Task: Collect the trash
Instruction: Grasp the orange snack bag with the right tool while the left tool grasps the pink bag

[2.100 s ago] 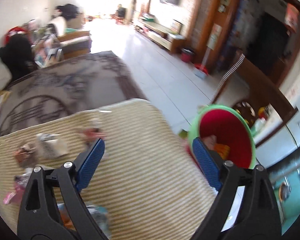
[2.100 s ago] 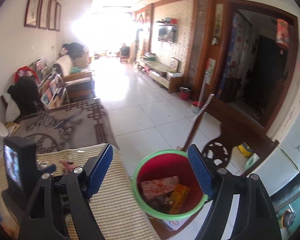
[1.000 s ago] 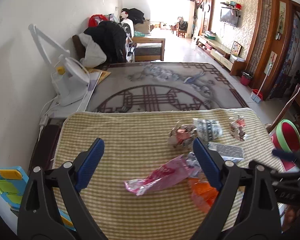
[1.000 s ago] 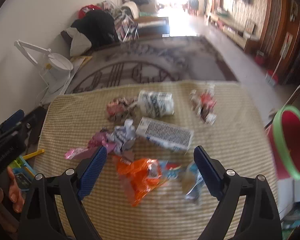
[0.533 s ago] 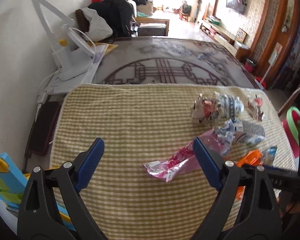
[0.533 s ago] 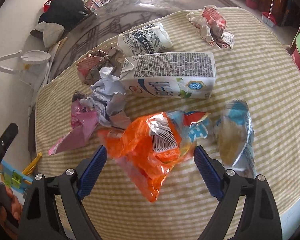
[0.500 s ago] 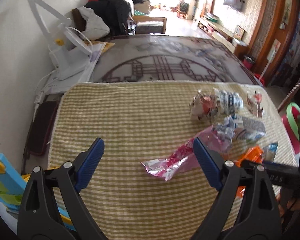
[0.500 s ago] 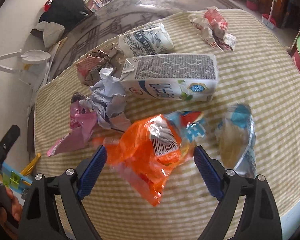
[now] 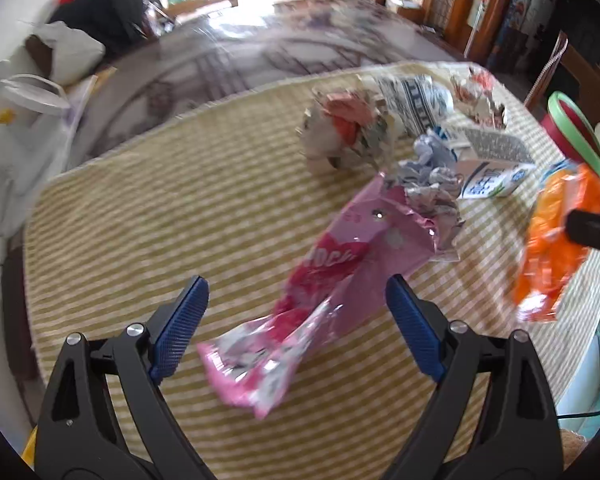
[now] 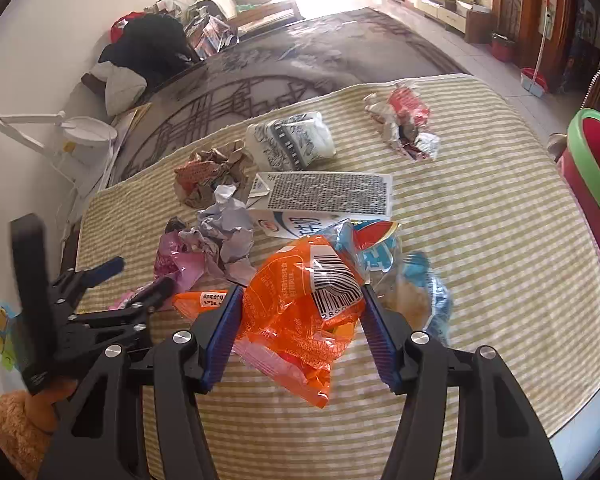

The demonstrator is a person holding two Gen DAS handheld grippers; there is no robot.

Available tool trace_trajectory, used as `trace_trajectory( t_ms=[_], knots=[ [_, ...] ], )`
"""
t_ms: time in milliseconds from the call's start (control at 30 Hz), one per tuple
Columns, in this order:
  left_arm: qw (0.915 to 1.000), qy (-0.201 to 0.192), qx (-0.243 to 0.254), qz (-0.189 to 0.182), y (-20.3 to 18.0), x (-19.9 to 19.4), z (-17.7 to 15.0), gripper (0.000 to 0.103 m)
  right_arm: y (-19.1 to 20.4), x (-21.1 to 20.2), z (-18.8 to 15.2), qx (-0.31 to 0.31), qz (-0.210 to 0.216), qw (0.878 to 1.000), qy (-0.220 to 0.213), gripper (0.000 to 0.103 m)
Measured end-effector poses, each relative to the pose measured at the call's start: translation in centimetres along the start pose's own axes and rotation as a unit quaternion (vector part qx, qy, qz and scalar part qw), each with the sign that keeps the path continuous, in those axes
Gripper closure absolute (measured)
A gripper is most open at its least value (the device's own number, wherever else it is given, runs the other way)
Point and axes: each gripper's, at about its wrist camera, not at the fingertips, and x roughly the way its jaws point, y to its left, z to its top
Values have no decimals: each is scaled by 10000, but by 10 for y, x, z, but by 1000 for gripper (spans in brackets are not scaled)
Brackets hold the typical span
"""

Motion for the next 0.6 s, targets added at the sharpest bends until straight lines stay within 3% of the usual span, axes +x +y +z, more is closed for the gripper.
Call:
trace_trajectory(
  t_ms=[167, 233, 267, 333, 600],
  knots=[
    [9997, 233, -19, -76, -7, 24, 4, 16, -5, -11, -2, 27, -50, 9999, -88, 46],
    [9991, 322, -207, -188, -4, 28, 4, 39, -4, -10, -1, 21, -45, 9999, -92, 45],
    [9989, 333, -286, -166, -3, 28, 4, 42, -4, -11, -1, 10, -43, 9999, -95, 45],
    [9983, 286, -465, -217, 2, 22, 2, 64, -2, -13, -1, -30, -41, 9999, -121, 45],
    [9856, -359, -1533, -614, 10, -43, -10, 75, 12, -31, 3, -268, 37, 9987, -431, 45]
  ],
)
